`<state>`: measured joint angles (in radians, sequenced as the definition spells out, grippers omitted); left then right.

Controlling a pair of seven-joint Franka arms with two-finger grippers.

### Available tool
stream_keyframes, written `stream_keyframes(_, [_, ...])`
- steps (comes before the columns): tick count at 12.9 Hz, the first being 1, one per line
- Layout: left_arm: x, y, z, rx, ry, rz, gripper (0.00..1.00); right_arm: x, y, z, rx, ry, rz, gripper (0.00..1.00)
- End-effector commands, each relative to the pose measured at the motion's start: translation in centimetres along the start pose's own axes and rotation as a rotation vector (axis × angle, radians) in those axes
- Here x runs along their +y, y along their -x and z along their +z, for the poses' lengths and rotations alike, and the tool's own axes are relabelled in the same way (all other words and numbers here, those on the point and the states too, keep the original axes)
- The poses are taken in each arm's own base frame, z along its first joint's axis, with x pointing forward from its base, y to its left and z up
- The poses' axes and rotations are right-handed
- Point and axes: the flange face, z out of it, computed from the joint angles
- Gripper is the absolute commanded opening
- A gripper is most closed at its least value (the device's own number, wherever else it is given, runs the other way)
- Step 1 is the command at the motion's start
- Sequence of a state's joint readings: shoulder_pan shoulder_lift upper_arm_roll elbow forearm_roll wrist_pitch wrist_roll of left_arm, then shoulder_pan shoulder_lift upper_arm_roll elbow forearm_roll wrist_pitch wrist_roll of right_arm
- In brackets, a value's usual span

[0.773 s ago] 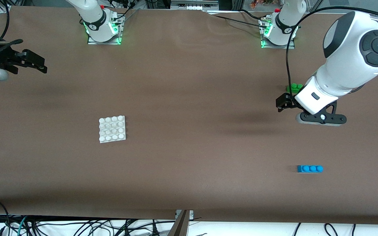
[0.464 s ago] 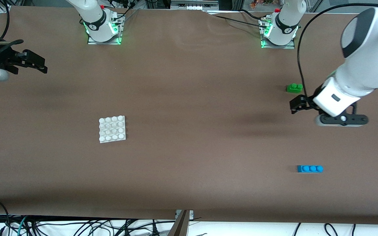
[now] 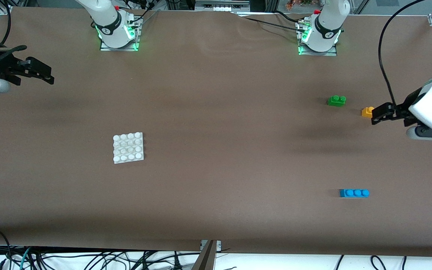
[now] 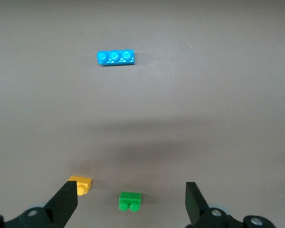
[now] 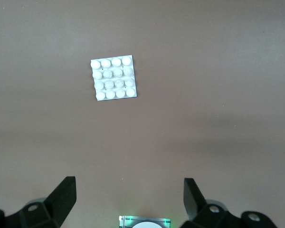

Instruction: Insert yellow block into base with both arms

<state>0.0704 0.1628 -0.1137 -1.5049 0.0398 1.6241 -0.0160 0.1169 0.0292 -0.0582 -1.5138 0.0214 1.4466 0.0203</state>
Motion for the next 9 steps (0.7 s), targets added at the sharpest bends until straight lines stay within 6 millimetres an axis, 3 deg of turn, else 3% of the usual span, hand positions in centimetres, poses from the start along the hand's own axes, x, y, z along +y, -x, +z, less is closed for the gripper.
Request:
stream_keyframes(1, [2.0, 4.5, -0.6, -0.005, 0.003, 0.026, 1.00, 0.2, 0.5, -0.3, 0.007, 0.014, -0.018, 1.00])
stream_keyframes(4, [2.2, 5.8, -0.8, 0.026, 0.002, 0.026, 1.00, 0.2, 0.4, -0.3, 0.007, 0.014, -0.017, 1.00])
stream_keyframes(9, [3.2, 5.5, -0.5, 0.014, 0.003, 0.043, 1.00, 0.2, 0.5, -0.3, 0.007, 0.014, -0.018, 1.00])
